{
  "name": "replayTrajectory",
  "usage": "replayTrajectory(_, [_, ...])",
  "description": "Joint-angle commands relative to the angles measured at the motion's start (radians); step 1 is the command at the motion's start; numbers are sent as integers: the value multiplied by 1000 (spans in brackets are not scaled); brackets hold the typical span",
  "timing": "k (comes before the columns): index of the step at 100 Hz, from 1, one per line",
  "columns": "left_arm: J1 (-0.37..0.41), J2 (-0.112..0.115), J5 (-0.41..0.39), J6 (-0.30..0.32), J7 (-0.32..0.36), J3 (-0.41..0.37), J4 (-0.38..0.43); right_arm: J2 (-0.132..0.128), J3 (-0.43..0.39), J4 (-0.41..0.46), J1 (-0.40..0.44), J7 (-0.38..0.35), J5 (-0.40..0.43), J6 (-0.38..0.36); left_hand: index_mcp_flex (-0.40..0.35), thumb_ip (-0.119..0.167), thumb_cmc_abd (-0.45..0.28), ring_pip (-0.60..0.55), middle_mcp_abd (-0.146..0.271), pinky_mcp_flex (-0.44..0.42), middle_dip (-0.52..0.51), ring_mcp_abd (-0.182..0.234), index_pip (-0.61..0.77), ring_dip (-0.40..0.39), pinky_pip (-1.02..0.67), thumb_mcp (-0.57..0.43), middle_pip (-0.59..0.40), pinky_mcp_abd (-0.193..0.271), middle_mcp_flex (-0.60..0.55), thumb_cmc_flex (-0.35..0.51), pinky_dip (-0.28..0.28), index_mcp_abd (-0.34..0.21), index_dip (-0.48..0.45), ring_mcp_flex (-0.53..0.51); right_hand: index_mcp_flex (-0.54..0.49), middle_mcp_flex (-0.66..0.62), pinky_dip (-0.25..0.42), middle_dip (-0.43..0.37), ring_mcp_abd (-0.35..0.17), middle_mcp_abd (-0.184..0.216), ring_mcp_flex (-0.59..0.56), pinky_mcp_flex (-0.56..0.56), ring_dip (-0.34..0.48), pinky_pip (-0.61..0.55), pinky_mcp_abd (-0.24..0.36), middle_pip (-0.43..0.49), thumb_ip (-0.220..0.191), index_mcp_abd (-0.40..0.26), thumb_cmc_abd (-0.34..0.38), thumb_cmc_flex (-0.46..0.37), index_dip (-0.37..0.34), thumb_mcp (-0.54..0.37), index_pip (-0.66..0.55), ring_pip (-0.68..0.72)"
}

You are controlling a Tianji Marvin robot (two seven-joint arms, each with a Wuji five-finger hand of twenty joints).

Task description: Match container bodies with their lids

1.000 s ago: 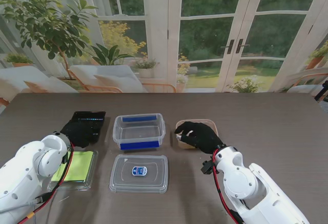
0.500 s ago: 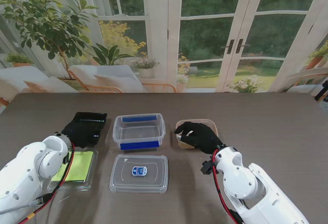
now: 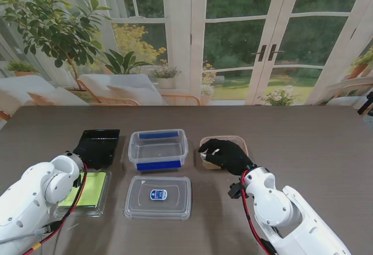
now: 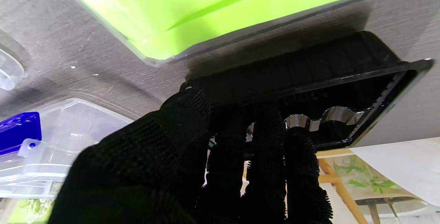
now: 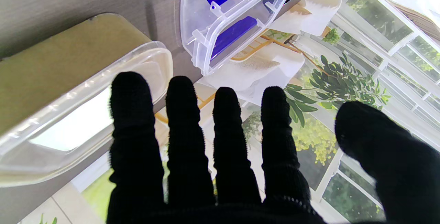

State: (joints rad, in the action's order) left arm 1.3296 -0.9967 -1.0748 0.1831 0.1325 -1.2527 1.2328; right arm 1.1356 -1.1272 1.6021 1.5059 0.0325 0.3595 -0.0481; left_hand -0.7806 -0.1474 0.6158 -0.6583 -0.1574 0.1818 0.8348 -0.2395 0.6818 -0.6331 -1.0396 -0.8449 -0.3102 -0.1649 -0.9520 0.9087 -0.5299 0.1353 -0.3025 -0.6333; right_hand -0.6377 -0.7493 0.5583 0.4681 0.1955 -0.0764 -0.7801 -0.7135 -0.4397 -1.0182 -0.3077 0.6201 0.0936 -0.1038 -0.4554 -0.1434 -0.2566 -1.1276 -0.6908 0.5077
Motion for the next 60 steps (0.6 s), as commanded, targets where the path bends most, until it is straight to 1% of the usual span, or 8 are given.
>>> replayTrajectory(1, [7, -3, -6, 11, 16, -6, 16, 5, 4, 1, 3, -14, -1, -1, -24, -39, 51, -27, -14, 4, 16, -12, 29, -10, -36, 12, 6, 17, -26, 53, -10, -12, 3, -37, -10, -12, 4, -14, -4, 7, 18, 462, 13, -13, 13, -10, -25, -4, 24, 39, -2, 10, -4, -5])
replayTrajectory(19, [24, -3, -16, 29, 17, -29, 43, 5, 5, -1, 1, -15, -3, -3, -28, -38, 50, -35, -13, 8, 31, -13, 45, -13, -40, 18, 9, 19, -42, 67, -11, -15, 0, -46, -9, -12, 4, -14, -4, 5, 18, 461, 13, -14, 13, -10, -25, -5, 28, 41, -2, 12, -3, -5])
replayTrajectory(25, [29, -2, -20, 37, 20, -37, 51, 4, 6, -2, 0, -16, -4, -3, -24, -35, 47, -37, -16, 9, 47, -14, 63, -14, -41, 31, 25, 20, -52, 76, -11, -14, 3, -48, -10, -11, 4, -14, -3, 7, 17, 462, 13, -14, 13, -10, -25, -5, 29, 41, -2, 13, -4, -5])
replayTrajectory(60, [51, 2, -40, 77, 38, -51, 82, 5, 7, -3, 0, -20, -12, -1, -20, -36, 36, -38, -14, 14, 56, -15, 74, -15, -43, 44, 32, 21, -54, 67, -12, -15, 9, -50, -10, -12, 4, -14, -3, 5, 17, 462, 13, -15, 12, -10, -25, -4, 32, 39, -2, 14, -3, -4])
